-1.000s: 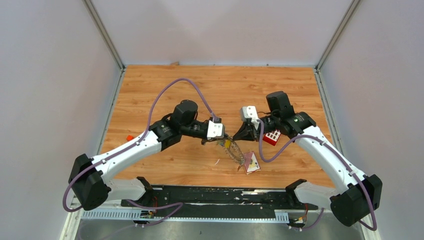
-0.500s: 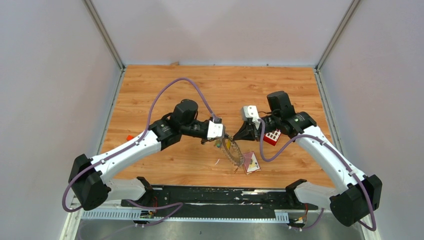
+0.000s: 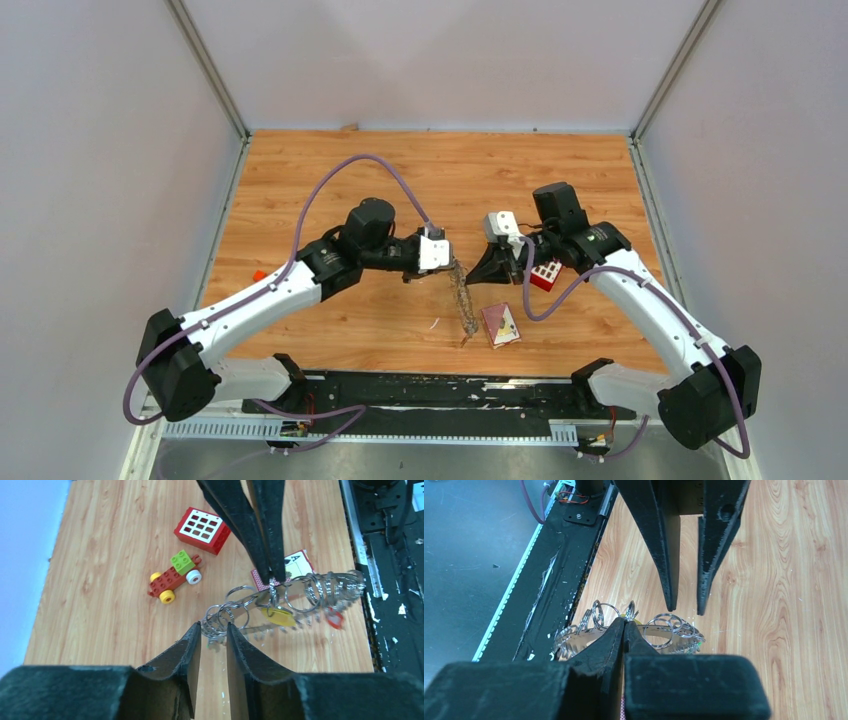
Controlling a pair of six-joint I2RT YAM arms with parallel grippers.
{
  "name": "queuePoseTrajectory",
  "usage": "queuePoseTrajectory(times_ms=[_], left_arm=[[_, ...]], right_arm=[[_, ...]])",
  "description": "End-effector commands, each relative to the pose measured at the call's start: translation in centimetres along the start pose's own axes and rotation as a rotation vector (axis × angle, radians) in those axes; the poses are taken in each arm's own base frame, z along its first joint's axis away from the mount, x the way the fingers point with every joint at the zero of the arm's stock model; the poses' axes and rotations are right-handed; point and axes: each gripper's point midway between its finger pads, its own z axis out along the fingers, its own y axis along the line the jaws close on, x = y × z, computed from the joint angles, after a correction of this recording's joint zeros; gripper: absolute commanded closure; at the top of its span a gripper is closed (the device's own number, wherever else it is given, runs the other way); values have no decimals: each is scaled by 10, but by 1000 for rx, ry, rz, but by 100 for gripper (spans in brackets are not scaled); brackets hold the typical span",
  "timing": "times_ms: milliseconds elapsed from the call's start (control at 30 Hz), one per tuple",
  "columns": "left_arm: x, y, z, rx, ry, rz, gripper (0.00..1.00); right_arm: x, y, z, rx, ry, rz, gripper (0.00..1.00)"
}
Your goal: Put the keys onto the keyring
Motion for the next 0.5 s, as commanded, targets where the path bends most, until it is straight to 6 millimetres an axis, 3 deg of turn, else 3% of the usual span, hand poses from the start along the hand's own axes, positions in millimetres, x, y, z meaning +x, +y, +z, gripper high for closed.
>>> queuePoseTrajectory(times_ms=[0, 233, 467], left_arm=[[-22, 19, -6, -82, -43, 11, 65], [-15, 10, -16, -62, -10, 81, 53], [-20, -23, -36, 72, -12, 168, 53]], right_arm=[[-29, 3, -2, -44, -88, -70, 100], [-33, 1, -3, -28, -93, -76, 100], [-44, -4, -6, 36, -125, -102, 100]])
